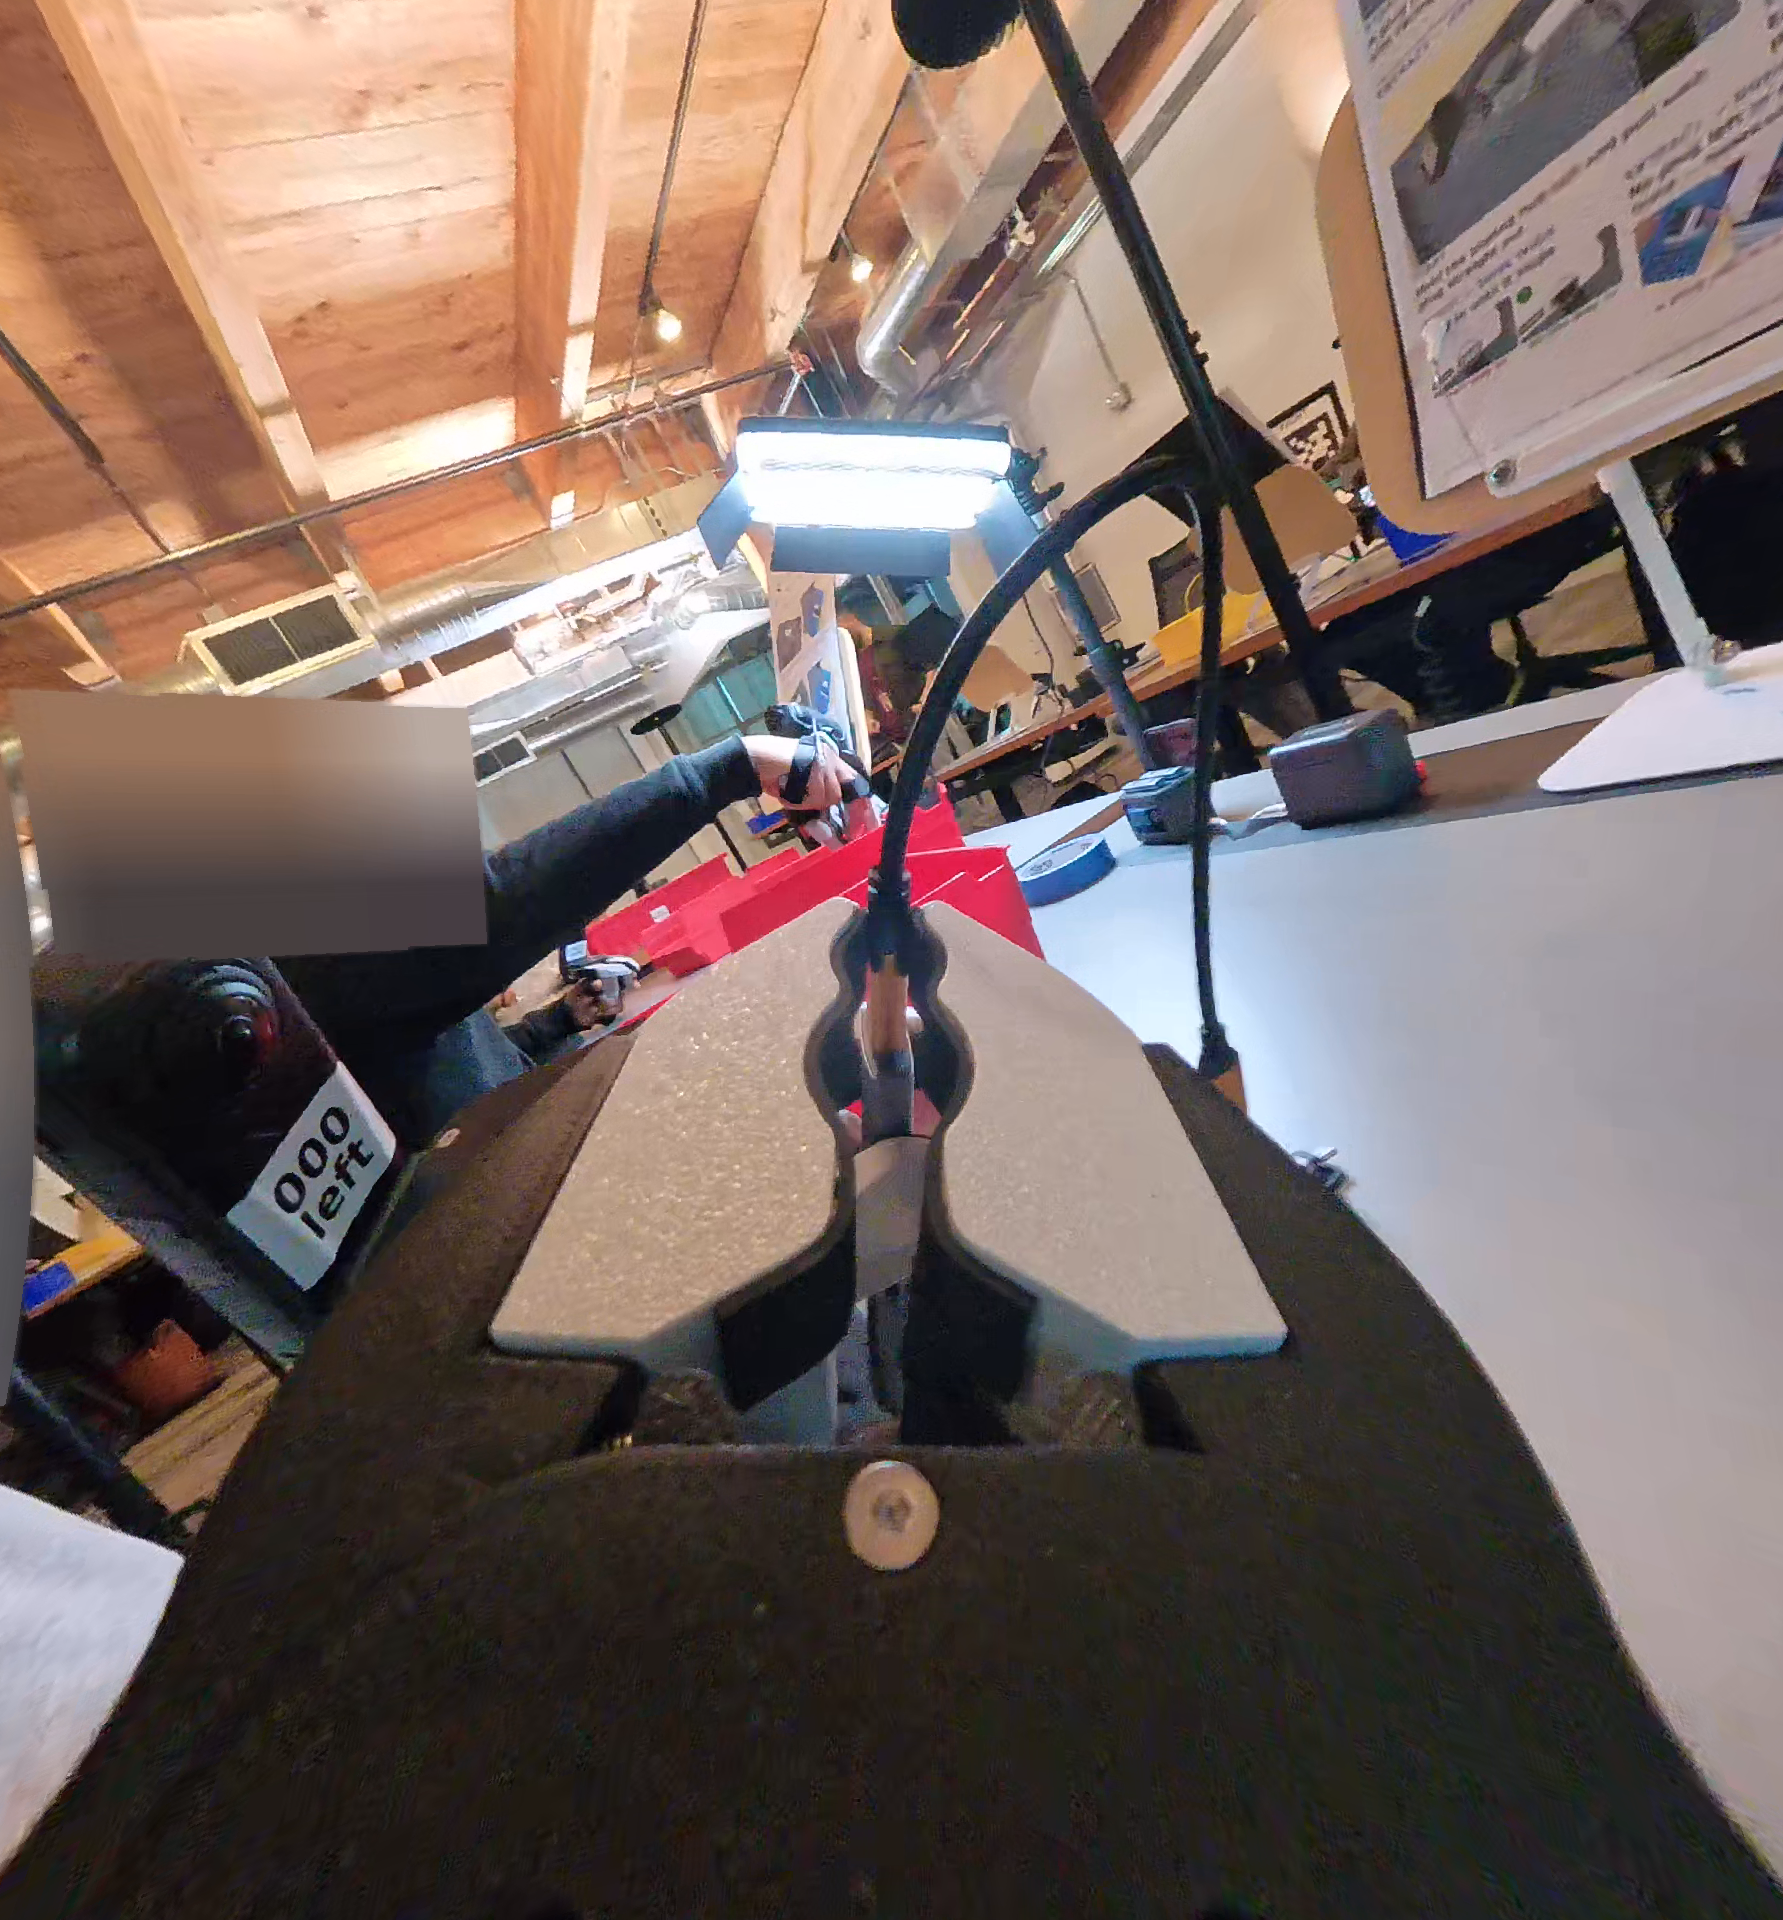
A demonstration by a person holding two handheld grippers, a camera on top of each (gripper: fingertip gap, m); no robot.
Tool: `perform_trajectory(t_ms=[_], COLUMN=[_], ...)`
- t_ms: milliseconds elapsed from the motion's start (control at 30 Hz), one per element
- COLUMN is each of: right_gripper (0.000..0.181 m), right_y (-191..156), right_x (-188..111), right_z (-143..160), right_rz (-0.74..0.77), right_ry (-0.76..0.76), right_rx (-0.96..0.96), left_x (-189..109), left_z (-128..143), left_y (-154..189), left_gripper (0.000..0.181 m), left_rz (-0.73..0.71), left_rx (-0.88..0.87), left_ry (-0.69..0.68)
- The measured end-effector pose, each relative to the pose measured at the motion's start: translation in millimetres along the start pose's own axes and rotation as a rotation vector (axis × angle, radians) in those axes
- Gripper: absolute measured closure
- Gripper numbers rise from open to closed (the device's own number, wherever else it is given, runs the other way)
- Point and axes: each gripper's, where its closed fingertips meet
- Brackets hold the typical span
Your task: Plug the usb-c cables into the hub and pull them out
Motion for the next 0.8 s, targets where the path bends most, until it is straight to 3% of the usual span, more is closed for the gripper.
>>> perform_trajectory(t_ms=[100,267,367,600,800], right_gripper=[0.175,0.167,0.175,0.178,0.178], right_y=[3,1,-1,3,-1], right_x=[0,6,6,9,19], right_z=[4,25,28,25,6], right_rz=[-0.019,-0.050,-0.047,-0.006,-0.029], right_ry=[-0.016,-0.115,-0.141,-0.177,-0.179], right_rx=[0.005,-0.057,-0.115,-0.140,-0.171], left_x=[1,-2,-3,-2,-5], left_z=[6,5,7,12,16], left_y=[-3,4,7,5,4], left_gripper=[0.157,0.158,0.158,0.158,0.160], left_rz=[0.008,0.144,0.175,0.069,0.095], left_rx=[0.043,-0.211,-0.268,-0.271,-0.323], left_ry=[-0.032,0.067,0.065,0.094,0.098])
Point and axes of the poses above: each gripper's, where its closed fingertips meet, x out along the fingers, z out of its underside, y = z × x across the jaws, and after that the axes turned 3 degrees about z, right-handed
